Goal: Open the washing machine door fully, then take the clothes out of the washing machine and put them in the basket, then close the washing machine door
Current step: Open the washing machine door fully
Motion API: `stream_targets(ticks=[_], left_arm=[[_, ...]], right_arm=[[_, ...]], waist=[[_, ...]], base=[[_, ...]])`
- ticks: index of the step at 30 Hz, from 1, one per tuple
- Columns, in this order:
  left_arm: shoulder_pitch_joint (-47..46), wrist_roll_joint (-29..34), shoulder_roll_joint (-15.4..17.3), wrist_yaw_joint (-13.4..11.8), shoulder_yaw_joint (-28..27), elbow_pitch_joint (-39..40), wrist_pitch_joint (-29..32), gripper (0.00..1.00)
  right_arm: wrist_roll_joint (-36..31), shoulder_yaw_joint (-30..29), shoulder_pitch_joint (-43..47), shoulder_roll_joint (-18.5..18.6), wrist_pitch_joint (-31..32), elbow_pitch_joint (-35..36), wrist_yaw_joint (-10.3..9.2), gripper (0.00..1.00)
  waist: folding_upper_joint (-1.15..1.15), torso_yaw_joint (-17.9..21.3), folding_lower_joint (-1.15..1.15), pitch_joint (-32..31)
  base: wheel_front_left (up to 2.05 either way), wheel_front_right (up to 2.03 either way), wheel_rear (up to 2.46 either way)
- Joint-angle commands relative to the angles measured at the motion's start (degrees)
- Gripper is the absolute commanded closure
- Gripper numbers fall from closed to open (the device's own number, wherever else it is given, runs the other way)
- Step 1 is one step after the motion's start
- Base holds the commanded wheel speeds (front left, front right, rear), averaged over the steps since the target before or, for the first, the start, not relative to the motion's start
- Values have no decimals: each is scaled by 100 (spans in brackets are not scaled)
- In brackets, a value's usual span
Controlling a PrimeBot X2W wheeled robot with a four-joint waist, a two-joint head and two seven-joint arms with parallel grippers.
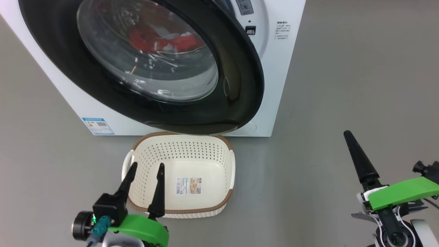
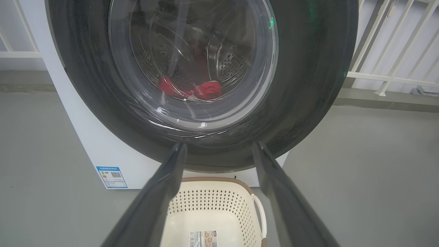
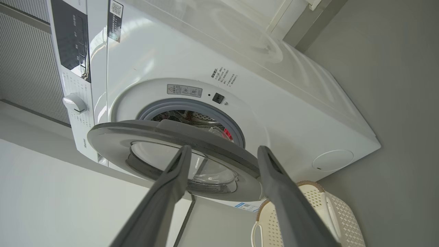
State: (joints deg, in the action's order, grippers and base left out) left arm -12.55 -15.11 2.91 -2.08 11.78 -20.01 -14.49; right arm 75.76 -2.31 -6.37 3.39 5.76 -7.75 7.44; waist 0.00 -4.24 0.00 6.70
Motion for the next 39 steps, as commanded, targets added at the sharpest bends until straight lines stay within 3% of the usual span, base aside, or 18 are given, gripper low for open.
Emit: stream_targets(ticks=[1, 10, 14, 15, 16, 23, 31, 39], left_arm=[[3, 31, 115, -49, -202, 114, -51, 0], [123, 24, 134, -47, -187, 85, -51, 0], [188, 12, 167, -49, -181, 69, -51, 0], [188, 12, 167, -49, -181, 69, -51, 0], [224, 4, 177, -56, -178, 61, -51, 0], [348, -20, 184, -92, -154, 52, -51, 0], [475, -39, 206, -114, -93, 1, -48, 0], [506, -85, 211, -138, -61, -45, -48, 0]], right_arm=[[-354, 192, -31, 175, -293, 238, 5, 0], [-2657, 490, -43, 651, -1780, -39, 5, 0], [-3804, 250, -58, 528, -1983, -189, 5, 0], [-3804, 250, -58, 528, -1983, -189, 5, 0], [-4404, 81, -26, 406, -2021, -244, 5, 0], [-5738, -95, 207, 120, -2049, -497, 5, 0], [-6336, -214, 432, -29, -2064, -897, 5, 0], [-6258, -166, 426, -49, -2073, -1124, 5, 0]], waist=[[0, 41, 0, -62], [0, 58, 0, -288], [0, 59, 0, -387], [0, 59, 0, -387], [0, 59, 0, -439], [0, 69, 0, -567], [0, 74, 0, -718], [0, 86, 0, -751]], base=[[0, 0, 0], [0, 0, 0], [0, 0, 0], [0, 0, 0], [0, 0, 0], [0, 0, 0], [0, 0, 0], [0, 0, 0]])
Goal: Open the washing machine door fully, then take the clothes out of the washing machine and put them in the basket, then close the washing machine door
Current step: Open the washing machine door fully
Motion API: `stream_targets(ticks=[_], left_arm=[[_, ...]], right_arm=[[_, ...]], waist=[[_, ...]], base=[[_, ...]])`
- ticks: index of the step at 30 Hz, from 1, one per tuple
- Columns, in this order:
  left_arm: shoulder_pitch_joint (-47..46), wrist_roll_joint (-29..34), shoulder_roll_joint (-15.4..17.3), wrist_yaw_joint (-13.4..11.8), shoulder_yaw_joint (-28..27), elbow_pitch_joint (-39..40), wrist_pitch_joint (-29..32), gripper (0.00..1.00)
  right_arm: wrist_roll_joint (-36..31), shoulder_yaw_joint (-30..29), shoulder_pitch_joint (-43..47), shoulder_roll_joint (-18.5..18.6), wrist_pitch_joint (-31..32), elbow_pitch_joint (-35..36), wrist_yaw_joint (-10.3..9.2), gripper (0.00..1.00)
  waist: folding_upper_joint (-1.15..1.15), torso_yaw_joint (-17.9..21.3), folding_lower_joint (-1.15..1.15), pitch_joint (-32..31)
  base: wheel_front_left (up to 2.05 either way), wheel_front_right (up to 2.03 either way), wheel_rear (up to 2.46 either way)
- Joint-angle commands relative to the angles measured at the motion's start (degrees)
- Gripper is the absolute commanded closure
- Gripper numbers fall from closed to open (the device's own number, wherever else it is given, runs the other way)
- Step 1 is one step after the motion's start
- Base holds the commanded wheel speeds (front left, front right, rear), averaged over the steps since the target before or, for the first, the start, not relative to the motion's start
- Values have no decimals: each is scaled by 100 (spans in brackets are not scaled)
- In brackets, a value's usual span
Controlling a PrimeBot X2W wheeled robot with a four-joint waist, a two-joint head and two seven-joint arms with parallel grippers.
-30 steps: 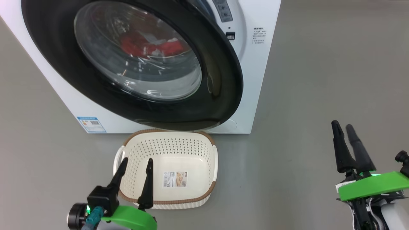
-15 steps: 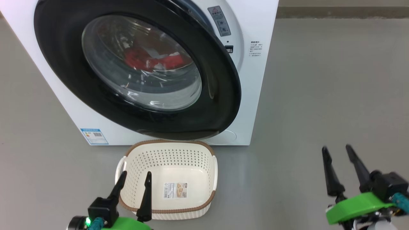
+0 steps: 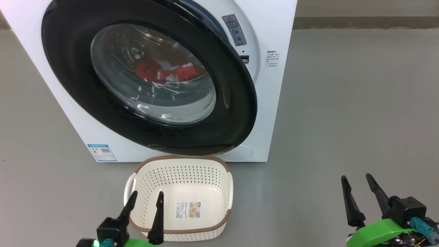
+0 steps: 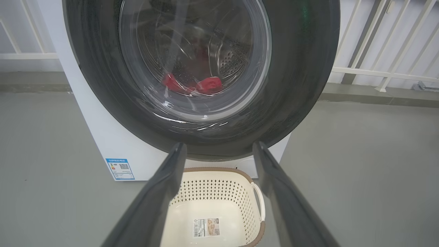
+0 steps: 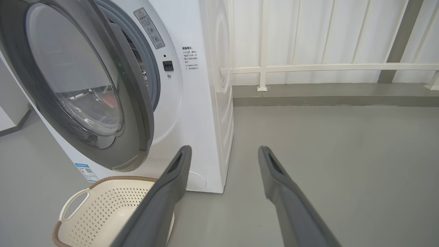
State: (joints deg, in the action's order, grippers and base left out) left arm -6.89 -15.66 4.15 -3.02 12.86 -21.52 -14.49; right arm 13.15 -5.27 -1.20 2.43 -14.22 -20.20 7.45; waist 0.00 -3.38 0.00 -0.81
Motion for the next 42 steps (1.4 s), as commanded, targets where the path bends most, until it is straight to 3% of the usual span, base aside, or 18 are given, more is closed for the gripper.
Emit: stream_targets(ticks=[1, 18, 19, 20, 21, 31, 34, 42], left_arm=[[-59, -36, 88, -49, -166, 104, -48, 0], [-63, -113, 114, -110, -106, 90, -47, 0], [-62, -116, 115, -116, -102, 90, -47, 0], [-62, -116, 115, -116, -102, 90, -47, 0], [-62, -124, 116, -124, -93, 92, -47, 0], [-77, -163, 126, -158, -54, 97, -47, 0], [-91, -175, 128, -161, -42, 113, -47, 0], [-203, -193, 150, -138, -13, 144, -48, 0]], right_arm=[[5, 136, -92, 47, -75, 111, 3, 0], [76, 187, -80, 45, -77, 98, 3, 0], [76, 189, -77, 45, -77, 96, 3, 53], [76, 189, -77, 45, -77, 96, 3, 53], [105, 254, -67, 45, -77, 25, 3, 100], [178, 335, -128, 45, -77, -68, 3, 100], [605, 317, -198, 45, -77, 72, 3, 100], [3763, 426, -559, 45, -21, 532, 3, 100]], waist=[[0, 1, 0, -4], [0, -24, 0, 5], [0, -27, 0, 4], [0, -27, 0, 4], [0, -31, 0, 6], [0, -52, 0, 17], [0, -63, 0, 35], [0, -108, 0, 158]], base=[[0, 0, 0], [0, 0, 0], [0, 0, 0], [0, 0, 0], [0, 0, 0], [0, 0, 0], [0, 0, 0], [0, 0, 0]])
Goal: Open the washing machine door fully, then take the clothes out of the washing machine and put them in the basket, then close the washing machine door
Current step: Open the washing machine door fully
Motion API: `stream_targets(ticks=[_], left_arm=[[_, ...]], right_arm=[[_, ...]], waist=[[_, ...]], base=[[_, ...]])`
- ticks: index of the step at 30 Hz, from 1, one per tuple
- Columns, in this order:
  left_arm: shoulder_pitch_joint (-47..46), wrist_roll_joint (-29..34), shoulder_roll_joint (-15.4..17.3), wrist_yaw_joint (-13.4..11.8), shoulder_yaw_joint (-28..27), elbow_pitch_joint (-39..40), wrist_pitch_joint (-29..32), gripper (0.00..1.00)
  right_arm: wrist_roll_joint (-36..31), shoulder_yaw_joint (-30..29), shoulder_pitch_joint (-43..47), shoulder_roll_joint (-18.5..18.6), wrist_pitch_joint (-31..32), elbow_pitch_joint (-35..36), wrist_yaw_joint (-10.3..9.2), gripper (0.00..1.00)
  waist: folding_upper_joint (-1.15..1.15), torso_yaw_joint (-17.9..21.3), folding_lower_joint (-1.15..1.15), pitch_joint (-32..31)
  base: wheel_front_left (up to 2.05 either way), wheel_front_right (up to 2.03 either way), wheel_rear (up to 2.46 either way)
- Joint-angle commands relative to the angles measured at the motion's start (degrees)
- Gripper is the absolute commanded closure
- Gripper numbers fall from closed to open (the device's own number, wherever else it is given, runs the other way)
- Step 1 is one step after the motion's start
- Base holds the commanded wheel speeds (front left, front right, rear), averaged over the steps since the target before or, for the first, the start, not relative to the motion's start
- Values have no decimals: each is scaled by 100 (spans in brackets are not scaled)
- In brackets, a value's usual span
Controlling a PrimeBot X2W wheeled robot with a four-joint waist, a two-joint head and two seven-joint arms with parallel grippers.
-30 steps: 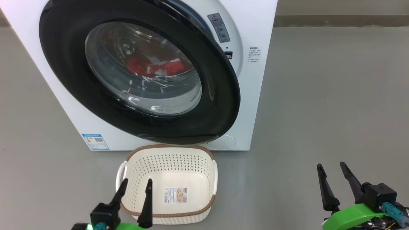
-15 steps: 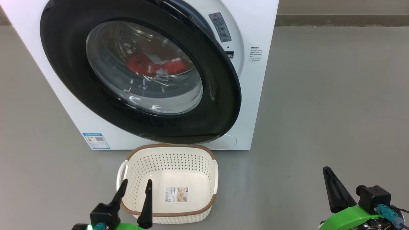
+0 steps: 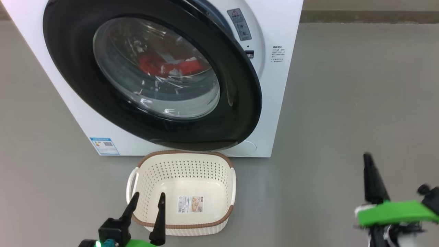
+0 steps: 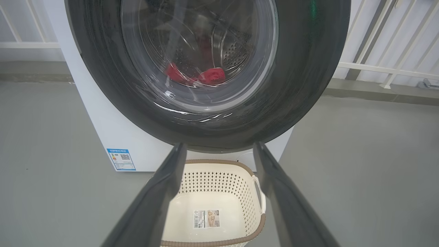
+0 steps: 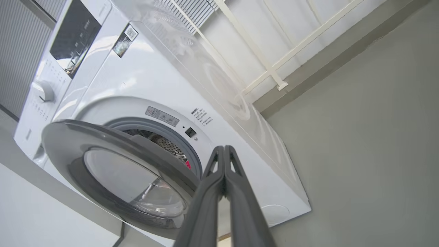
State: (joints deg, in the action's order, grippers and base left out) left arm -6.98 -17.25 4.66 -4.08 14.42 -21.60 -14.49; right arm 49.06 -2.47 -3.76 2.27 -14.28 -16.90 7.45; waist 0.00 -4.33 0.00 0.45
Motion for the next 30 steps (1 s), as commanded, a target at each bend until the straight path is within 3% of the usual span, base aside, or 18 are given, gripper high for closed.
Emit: stream_targets(ticks=[1, 7, 12, 22, 30], left_arm=[[-216, -34, 100, -29, -166, 158, -48, 0], [-362, -32, 83, -36, -134, 234, -49, 0], [-494, -26, 83, -20, -116, 277, -50, 0], [-821, 10, 55, 29, -47, 380, -50, 0], [-1138, 21, -10, 63, -49, 416, -51, 0]], right_arm=[[541, 128, -367, 61, 28, 272, 3, 100], [2715, -148, -929, 61, 582, 405, 3, 100], [3773, -436, -1585, 123, 1202, -17, 3, 100], [4124, -205, -2847, 361, 2098, -1082, 3, 100], [4195, 117, -3803, 343, 2735, -1837, 3, 100]], waist=[[0, -21, 0, 63], [0, -78, 0, 274], [0, -161, 0, 483], [0, -416, 0, 931], [0, -688, 0, 1291]], base=[[0, 0, 0], [0, 0, 0], [0, 0, 0], [0, 0, 0], [0, 0, 0]])
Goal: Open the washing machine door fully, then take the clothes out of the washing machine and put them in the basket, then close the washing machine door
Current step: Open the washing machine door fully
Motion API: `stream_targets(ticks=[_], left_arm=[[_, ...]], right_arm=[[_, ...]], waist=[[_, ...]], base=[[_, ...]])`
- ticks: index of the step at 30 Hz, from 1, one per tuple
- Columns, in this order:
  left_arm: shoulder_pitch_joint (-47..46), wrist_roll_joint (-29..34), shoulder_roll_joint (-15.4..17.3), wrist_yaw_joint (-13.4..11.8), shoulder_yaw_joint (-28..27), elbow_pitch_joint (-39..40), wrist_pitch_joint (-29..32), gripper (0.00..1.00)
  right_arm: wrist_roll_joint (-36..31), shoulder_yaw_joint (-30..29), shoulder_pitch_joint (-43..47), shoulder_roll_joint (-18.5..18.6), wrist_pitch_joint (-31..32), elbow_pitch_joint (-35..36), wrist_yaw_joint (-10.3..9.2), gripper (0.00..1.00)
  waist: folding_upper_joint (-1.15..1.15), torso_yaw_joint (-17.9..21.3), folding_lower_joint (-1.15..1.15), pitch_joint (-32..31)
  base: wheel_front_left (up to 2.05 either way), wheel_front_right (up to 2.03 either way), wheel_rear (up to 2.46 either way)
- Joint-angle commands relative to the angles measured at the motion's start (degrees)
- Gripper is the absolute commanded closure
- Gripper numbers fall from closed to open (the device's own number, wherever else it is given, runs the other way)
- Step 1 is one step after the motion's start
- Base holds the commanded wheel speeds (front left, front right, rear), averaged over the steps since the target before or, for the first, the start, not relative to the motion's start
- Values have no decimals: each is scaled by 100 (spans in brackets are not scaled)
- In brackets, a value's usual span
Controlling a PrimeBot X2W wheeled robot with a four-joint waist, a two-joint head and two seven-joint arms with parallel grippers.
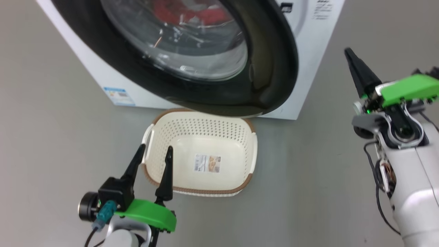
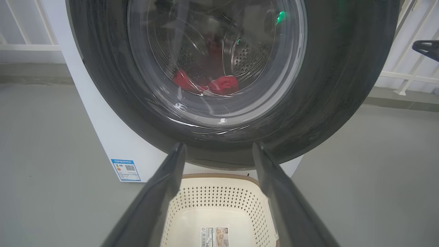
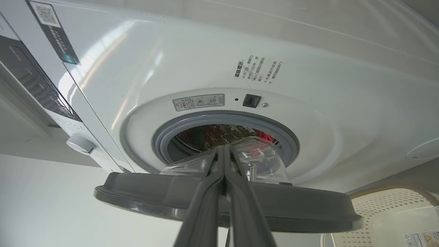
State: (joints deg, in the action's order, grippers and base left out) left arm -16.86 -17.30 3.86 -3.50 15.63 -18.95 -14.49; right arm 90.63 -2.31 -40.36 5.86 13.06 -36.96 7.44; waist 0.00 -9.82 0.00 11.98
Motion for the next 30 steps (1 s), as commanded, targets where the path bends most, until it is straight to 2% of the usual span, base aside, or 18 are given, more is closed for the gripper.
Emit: stream_targets(ticks=[1, 15, 30], left_arm=[[-183, 28, 60, 10, -169, 153, -51, 0], [-395, 45, -56, 51, -211, 183, -51, 0], [-361, 90, -91, 62, -287, 142, -51, 0]], right_arm=[[28, 137, -245, -16, 57, 91, 5, 100], [101, 407, -1178, -111, 711, -593, 5, 100], [291, 444, -942, -151, 1374, -606, 5, 100]], waist=[[0, -177, 0, 177], [0, -517, 0, 506], [0, -494, 0, 418]], base=[[0, 0, 0], [0, 0, 0], [0, 0, 0]])
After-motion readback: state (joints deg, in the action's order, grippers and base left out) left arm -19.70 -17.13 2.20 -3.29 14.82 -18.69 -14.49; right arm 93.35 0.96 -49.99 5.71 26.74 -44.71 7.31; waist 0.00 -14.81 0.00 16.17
